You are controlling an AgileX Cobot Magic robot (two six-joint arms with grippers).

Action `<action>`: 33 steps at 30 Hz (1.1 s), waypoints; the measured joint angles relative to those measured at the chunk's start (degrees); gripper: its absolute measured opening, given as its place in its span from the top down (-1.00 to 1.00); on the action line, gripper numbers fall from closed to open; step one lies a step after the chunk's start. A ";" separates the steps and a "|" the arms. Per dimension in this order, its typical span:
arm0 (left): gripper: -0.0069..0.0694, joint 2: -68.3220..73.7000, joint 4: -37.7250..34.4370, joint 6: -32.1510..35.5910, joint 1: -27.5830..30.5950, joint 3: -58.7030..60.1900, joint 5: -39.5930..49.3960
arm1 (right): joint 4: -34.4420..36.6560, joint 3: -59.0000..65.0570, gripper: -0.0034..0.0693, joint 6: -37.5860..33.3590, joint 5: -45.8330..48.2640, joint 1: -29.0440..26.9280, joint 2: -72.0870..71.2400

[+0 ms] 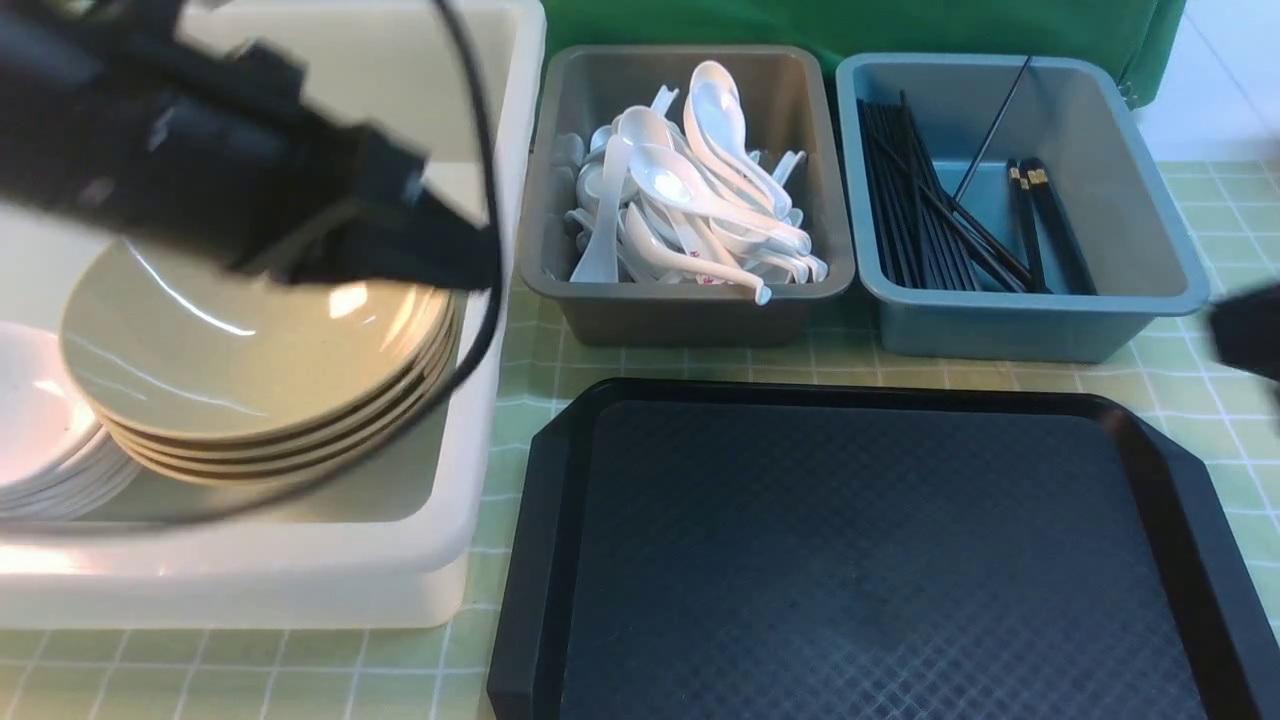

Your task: On green table put chopsticks spoon bowls plates into blue grey white boxes.

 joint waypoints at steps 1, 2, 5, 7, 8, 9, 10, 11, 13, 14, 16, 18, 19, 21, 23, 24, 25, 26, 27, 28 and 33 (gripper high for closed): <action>0.82 -2.22 -0.35 -0.55 0.00 2.22 -0.56 | -0.72 3.53 0.78 0.67 -2.66 0.00 -3.86; 0.82 -4.59 -1.07 -1.29 0.00 4.69 -1.02 | -1.28 7.20 0.78 1.60 -5.38 0.00 -7.68; 0.82 -12.33 -4.31 -2.07 0.00 13.17 -2.47 | -1.61 18.11 0.78 3.04 -11.63 0.00 -18.30; 0.82 -17.26 -6.26 -2.28 0.00 18.17 -3.70 | -1.67 23.66 0.78 3.30 -12.57 0.04 -23.70; 0.82 -19.54 -7.17 -2.41 0.00 21.41 -4.30 | -1.67 25.77 0.78 3.30 -12.73 0.04 -25.73; 0.82 -23.05 -8.80 -2.47 0.00 25.32 -5.27 | -1.67 28.47 0.78 3.36 -12.73 0.04 -28.31; 0.82 -25.43 -10.02 -2.47 0.00 27.90 -5.82 | -1.67 29.91 0.78 3.42 -12.87 0.04 -29.63; 0.82 -28.44 -11.20 -2.52 0.00 30.41 -6.17 | -1.67 31.38 0.78 3.42 -13.05 0.04 -30.68; 0.82 -34.60 -14.07 -2.52 0.00 36.09 -6.47 | -1.67 33.05 0.78 4.55 -14.51 0.04 -32.06; 0.82 -37.61 -14.91 -2.67 -0.06 38.54 -6.47 | -1.67 33.42 0.78 4.87 -15.04 0.04 -32.23; 0.82 -42.69 -15.37 -3.31 -0.06 42.16 -6.47 | -1.67 33.56 0.78 5.29 -15.51 0.04 -32.34; 0.82 -47.33 -15.44 -4.24 -0.06 44.60 -6.47 | -1.67 33.56 0.78 5.68 -16.04 0.04 -32.41; 0.82 -50.61 -15.57 -4.46 -0.06 45.23 -6.47 | -1.67 33.56 0.78 5.84 -16.13 0.04 -32.41; 0.82 -53.97 -15.94 -4.51 -0.06 45.37 -6.56 | -1.67 33.56 0.78 5.99 -16.13 0.04 -32.41; 0.82 -58.00 -16.78 -4.58 -0.06 45.37 -7.61 | -1.67 33.56 0.78 5.99 -16.13 0.04 -32.41; 0.82 -59.26 -16.78 -4.58 -0.06 45.37 -7.95 | -1.67 33.56 0.78 5.99 -16.13 0.04 -32.41; 0.82 -60.43 -16.78 -4.58 -0.06 45.37 -8.23 | -1.67 33.56 0.78 5.99 -16.08 0.04 -32.41; 0.82 -62.01 -16.78 -4.58 -0.06 45.37 -8.54 | -1.67 33.56 0.78 5.99 -16.00 0.04 -32.41; 0.82 -62.25 -16.78 -4.58 -0.06 45.37 -8.59 | -1.67 33.56 0.78 5.99 -16.00 0.04 -32.41; 0.82 -63.83 -16.78 -4.50 -0.06 45.37 -8.74 | -1.67 33.56 0.78 5.99 -15.85 0.04 -32.41; 0.82 -67.43 -16.78 -4.45 -0.06 45.37 -8.81 | -1.67 33.56 0.76 5.99 -15.66 0.04 -32.41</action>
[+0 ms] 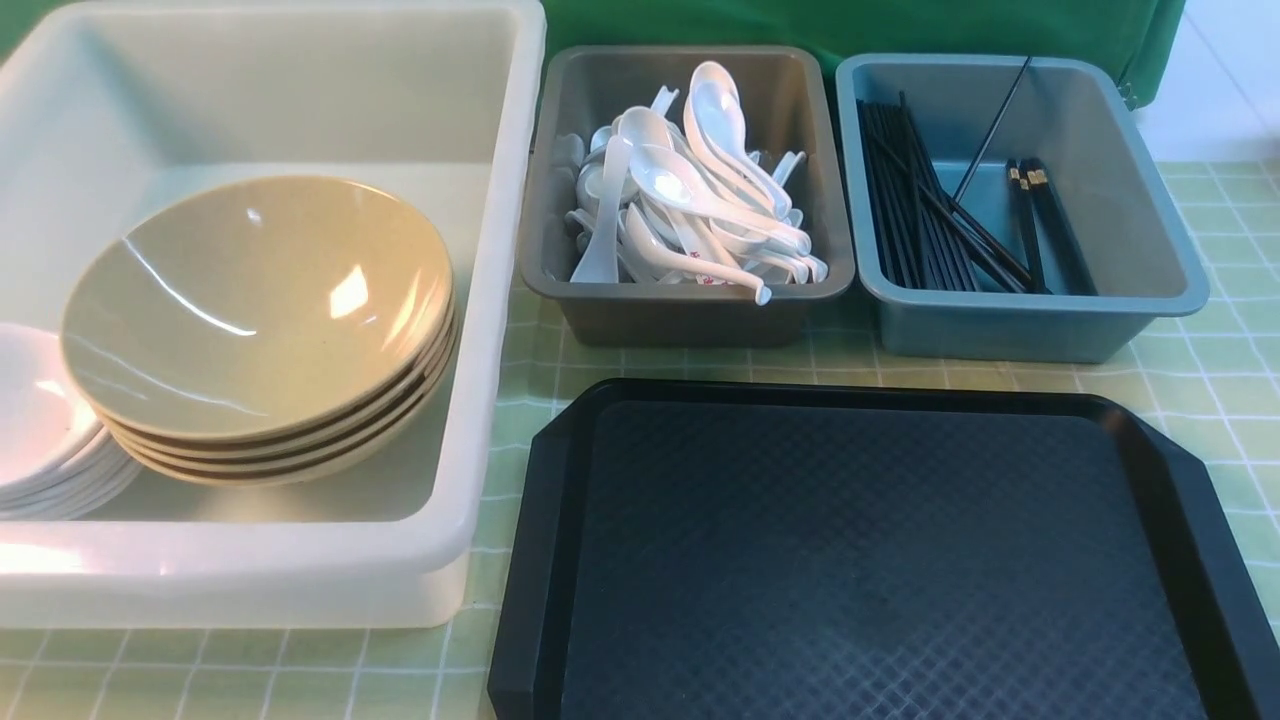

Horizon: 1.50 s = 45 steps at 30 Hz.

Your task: On green table put chopsticks spoon bowls plates into blue grey white boxes.

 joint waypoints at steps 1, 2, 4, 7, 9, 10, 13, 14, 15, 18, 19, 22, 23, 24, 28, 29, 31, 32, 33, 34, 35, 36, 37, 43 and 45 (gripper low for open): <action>0.82 -0.31 0.00 0.00 0.00 0.00 0.00 | 0.00 0.00 0.76 0.00 0.00 0.00 0.00; 0.82 -0.62 0.00 0.00 0.00 0.00 0.00 | 0.00 0.00 0.75 0.06 0.00 0.00 0.00; 0.82 -0.81 0.00 0.00 0.00 0.00 0.00 | 0.00 0.00 0.75 0.06 0.00 0.00 0.00; 0.82 -0.81 0.32 0.06 0.00 0.00 0.29 | 0.00 0.00 0.75 0.06 0.00 0.00 0.00; 0.82 -0.81 2.81 1.09 0.00 0.00 -0.76 | 0.00 0.00 0.74 0.06 0.00 0.00 0.00; 0.82 -0.81 4.38 1.93 0.00 0.08 -2.25 | 0.00 0.00 0.74 0.06 0.00 0.00 0.00; 0.82 -0.81 10.15 3.59 0.00 1.67 -11.57 | 0.00 0.00 0.73 0.06 0.00 0.00 0.00; 0.82 -0.81 12.22 3.75 0.00 2.74 -16.65 | 0.00 0.00 0.72 0.06 0.00 0.00 0.00; 0.82 -0.81 14.43 3.84 0.00 3.49 -20.25 | 0.00 0.00 0.72 0.06 0.00 0.00 0.00; 0.82 -0.81 23.06 2.57 0.00 6.80 -32.14 | 0.00 0.00 0.71 0.06 0.00 0.00 0.00; 0.82 -0.81 28.73 0.72 0.00 8.22 -36.77 | 0.00 0.00 0.71 0.06 0.00 0.00 0.00; 0.82 -0.81 40.47 -6.14 0.00 11.72 -43.71 | 0.00 0.00 0.70 0.06 0.00 0.00 0.00; 0.82 -0.99 46.61 -10.66 0.00 13.96 -46.91 | 0.00 0.00 0.70 0.06 0.00 0.00 0.00; 0.82 -1.32 51.06 -14.47 0.00 15.55 -48.12 | 0.00 0.00 0.70 0.06 0.00 0.00 0.00; 0.82 -1.76 60.44 -24.36 0.00 21.26 -48.72 | 0.00 0.00 0.69 0.06 0.00 0.00 0.00; 0.82 -1.76 61.23 -25.66 0.00 22.29 -48.41 | 0.00 0.00 0.69 0.06 0.13 0.00 0.00; 0.82 -1.76 62.08 -27.21 0.06 23.73 -46.58 | 0.00 0.00 0.68 0.06 0.19 0.00 0.00; 0.82 -1.76 61.99 -27.36 0.06 23.79 -45.28 | 0.00 0.00 0.68 0.06 0.24 0.00 0.00; 0.82 -1.76 61.92 -27.45 0.06 23.79 -44.97 | 0.00 0.00 0.68 0.06 0.24 0.00 0.00; 0.82 -1.76 61.54 -27.49 0.06 23.79 -40.56 | 0.00 0.00 0.67 0.06 0.24 0.00 0.00; 0.82 -1.76 61.39 -27.57 0.06 23.79 -38.78 | 0.00 0.00 0.67 0.06 0.24 0.00 0.00; 0.82 -1.76 61.38 -27.57 0.06 23.79 -37.67 | 0.00 0.00 0.67 0.06 0.24 0.00 0.00; 0.82 -1.76 61.28 -27.27 0.06 23.73 -36.16 | 0.00 0.00 0.67 0.06 0.24 0.00 0.00; 0.82 -1.76 60.58 -26.48 0.06 23.49 -34.90 | 0.00 0.00 0.66 0.06 0.36 0.00 0.00; 0.82 -1.76 60.49 -26.37 0.06 23.49 -34.83 | 0.00 0.00 0.65 0.06 0.36 0.00 0.00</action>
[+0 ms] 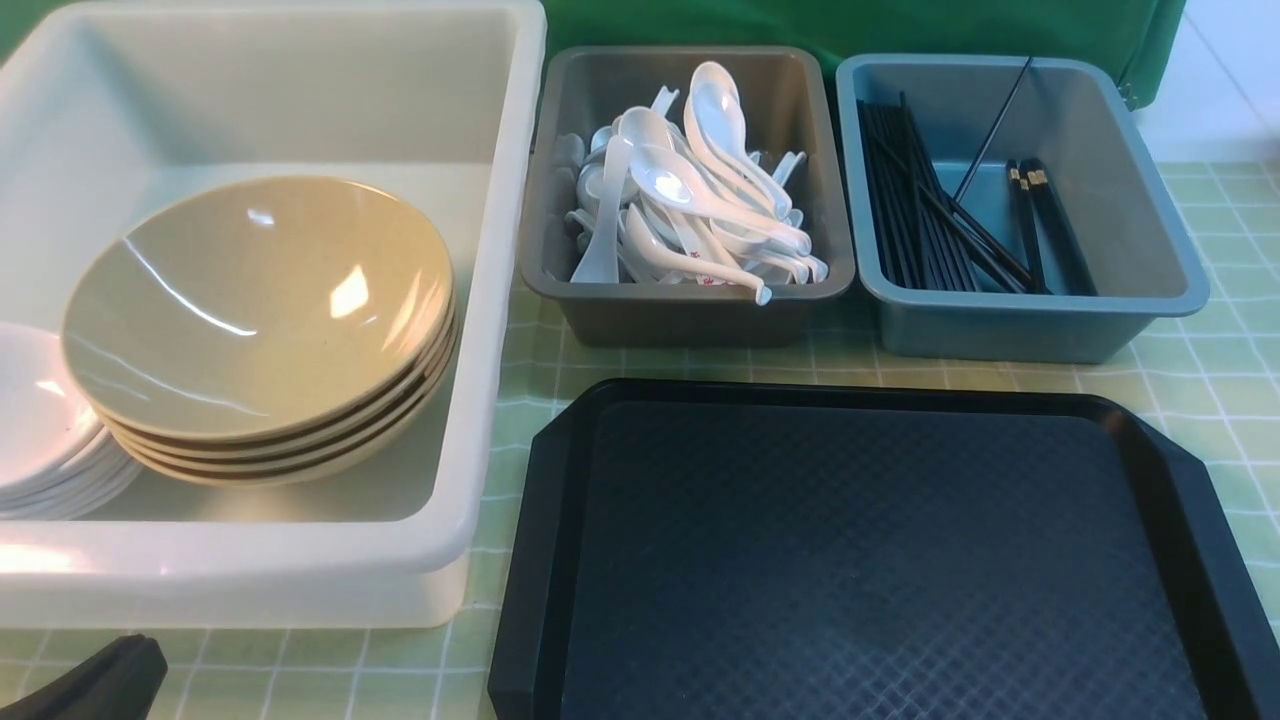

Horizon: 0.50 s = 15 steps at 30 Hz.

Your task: On green table put chopsticks spoon bowls plates into blue grey white boxes.

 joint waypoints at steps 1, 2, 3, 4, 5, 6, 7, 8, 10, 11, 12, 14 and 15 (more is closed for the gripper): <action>0.82 0.00 -0.05 0.00 0.00 0.00 0.00 | 0.00 0.00 0.65 0.00 0.00 0.00 0.00; 0.82 0.00 -0.05 0.04 0.00 -0.04 0.05 | 0.00 0.00 0.65 0.00 0.00 0.00 0.00; 0.82 0.00 -0.05 0.04 0.00 -0.04 0.05 | 0.00 0.00 0.64 0.00 0.00 0.00 0.00; 0.82 0.00 -0.05 0.04 0.00 -0.04 0.05 | 0.00 0.00 0.64 0.00 0.00 0.00 0.00; 0.82 0.00 -0.05 0.04 0.00 -0.04 0.05 | 0.00 0.00 0.64 0.00 0.00 0.00 0.00; 0.82 0.00 -0.05 0.04 0.00 -0.04 0.05 | 0.00 0.00 0.64 0.00 0.00 0.00 0.00; 0.82 0.00 -0.05 0.04 0.00 -0.04 0.05 | 0.00 0.00 0.63 0.00 0.00 0.00 0.00; 0.82 0.00 -0.05 0.04 0.13 -0.04 0.05 | 0.00 0.00 0.63 0.00 0.00 0.00 0.00; 0.82 0.00 -0.05 0.04 0.19 -0.04 0.05 | 0.00 0.00 0.63 0.00 0.00 0.00 0.00; 0.82 0.00 -0.05 0.04 0.19 -0.04 0.05 | 0.00 0.00 0.63 0.00 0.00 0.00 0.00; 0.82 0.00 -0.05 0.04 0.19 -0.04 0.05 | 0.00 0.00 0.63 0.00 0.00 0.00 0.00; 0.82 0.00 -0.05 0.04 0.19 -0.04 0.05 | 0.00 0.00 0.63 0.00 0.00 0.00 0.00; 0.82 0.00 -0.05 0.04 0.19 -0.04 0.05 | 0.00 0.00 0.63 0.00 0.00 0.00 0.00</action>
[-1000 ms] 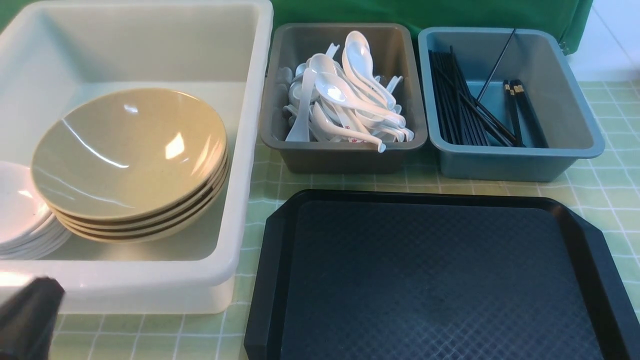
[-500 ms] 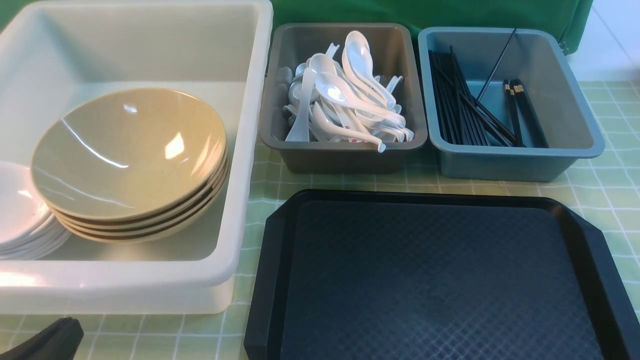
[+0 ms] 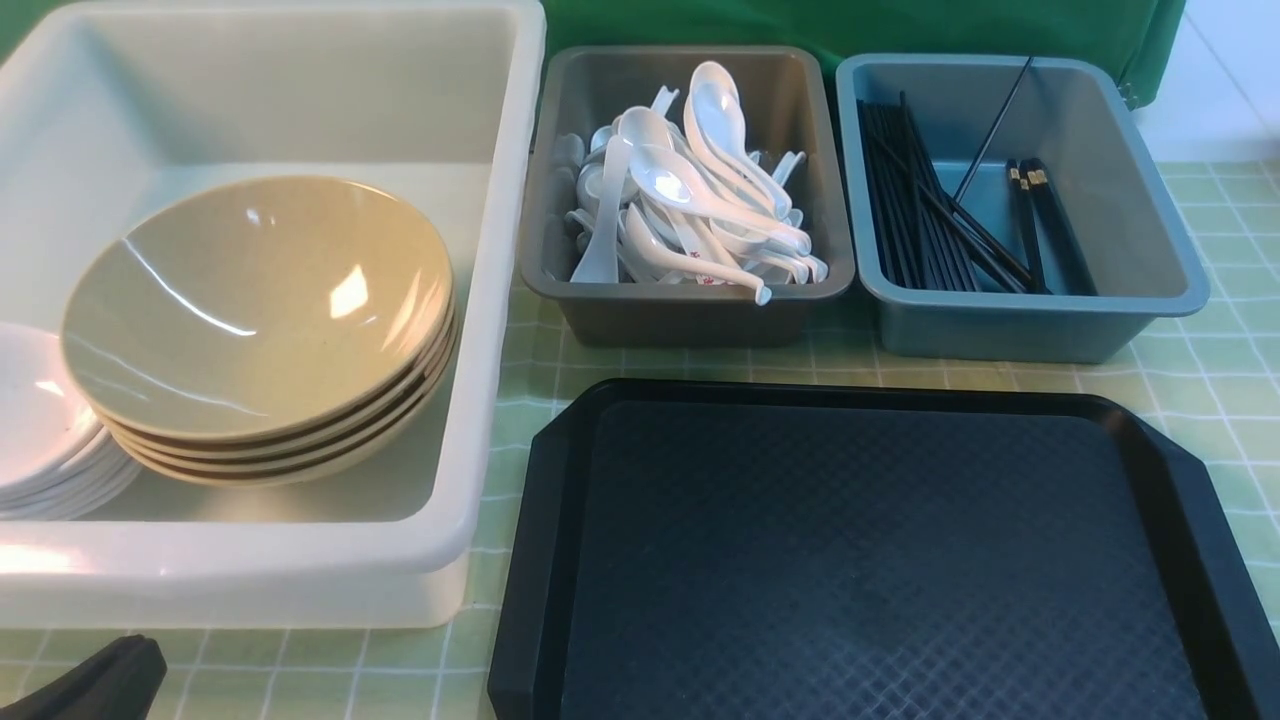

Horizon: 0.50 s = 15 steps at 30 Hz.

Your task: On green table put chopsticks spoon bowls plates into blue grey white boxes.

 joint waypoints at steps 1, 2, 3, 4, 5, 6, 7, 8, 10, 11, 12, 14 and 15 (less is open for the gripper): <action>0.82 0.00 0.00 0.00 0.00 0.00 0.00 | 0.00 0.00 0.63 0.00 0.00 0.00 0.00; 0.82 0.00 0.00 0.00 0.00 0.00 0.00 | 0.00 0.00 0.62 0.00 0.00 0.00 0.00; 0.82 0.00 0.00 0.00 0.00 0.00 0.00 | 0.00 0.00 0.62 0.00 0.00 0.00 0.00; 0.82 0.00 0.00 0.00 0.00 0.00 0.00 | 0.00 0.00 0.62 0.00 0.07 0.00 -0.07; 0.82 0.00 0.00 0.00 0.00 0.00 0.00 | 0.00 0.00 0.62 0.00 0.07 0.00 -0.47; 0.82 0.00 0.00 0.00 0.00 0.00 0.00 | 0.00 0.00 0.61 0.00 0.07 0.00 -0.93; 0.82 0.00 0.00 0.00 0.07 0.00 0.00 | 0.00 0.00 0.61 0.00 0.07 -0.31 -1.67; 0.82 0.00 0.00 0.00 0.14 0.00 0.00 | 0.00 0.00 0.61 0.00 0.07 -0.41 -1.97; 0.82 0.00 0.00 0.00 1.98 0.00 0.00 | 0.05 0.00 0.60 0.00 0.07 -3.55 -3.84; 0.82 0.00 0.00 0.00 2.50 0.00 0.00 | 0.05 0.00 0.60 0.00 0.07 -3.94 -3.97; 0.82 0.00 0.00 0.00 4.66 0.00 0.00 | 0.05 0.00 0.60 0.00 0.07 -7.44 -4.77; 0.82 0.00 -0.06 0.00 7.46 0.00 0.00 | 0.05 0.00 0.60 0.00 0.07 -12.16 -6.01; 0.82 0.00 -0.13 0.00 8.93 0.00 0.00 | 0.00 0.00 0.60 0.00 0.07 -14.73 -7.15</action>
